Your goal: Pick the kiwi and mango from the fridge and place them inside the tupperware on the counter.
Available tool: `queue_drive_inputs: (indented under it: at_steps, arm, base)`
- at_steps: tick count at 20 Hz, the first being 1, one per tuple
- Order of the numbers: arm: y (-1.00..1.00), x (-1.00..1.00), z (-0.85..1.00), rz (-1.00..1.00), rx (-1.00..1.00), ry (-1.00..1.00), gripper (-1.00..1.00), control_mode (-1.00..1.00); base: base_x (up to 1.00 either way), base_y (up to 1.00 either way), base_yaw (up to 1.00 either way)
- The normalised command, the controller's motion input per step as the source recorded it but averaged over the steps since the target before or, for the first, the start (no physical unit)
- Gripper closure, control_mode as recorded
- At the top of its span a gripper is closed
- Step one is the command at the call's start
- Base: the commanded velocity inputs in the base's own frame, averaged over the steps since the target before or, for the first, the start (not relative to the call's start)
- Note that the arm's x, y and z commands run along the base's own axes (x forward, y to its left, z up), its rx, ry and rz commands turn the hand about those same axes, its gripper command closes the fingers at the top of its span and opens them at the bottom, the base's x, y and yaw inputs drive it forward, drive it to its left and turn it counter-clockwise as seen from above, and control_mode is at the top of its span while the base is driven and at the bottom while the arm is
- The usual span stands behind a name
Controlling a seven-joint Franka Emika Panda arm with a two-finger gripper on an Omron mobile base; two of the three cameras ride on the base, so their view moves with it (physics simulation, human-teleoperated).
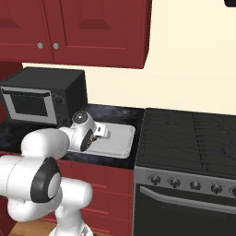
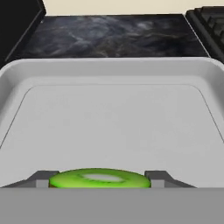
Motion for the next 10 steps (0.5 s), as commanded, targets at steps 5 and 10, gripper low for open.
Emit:
queue_drive_inputs:
  at_steps: [5, 10]
  arm:
    - [0.00, 0.43, -0.24, 0.00, 0.00, 0.07, 1.00, -1.00]
    - [0.00, 0.42, -0.23, 0.00, 0.00, 0.08, -1.00, -1.00]
  base:
    - [0.00, 0.00, 0.00]
    - [0.00, 0.00, 0.00]
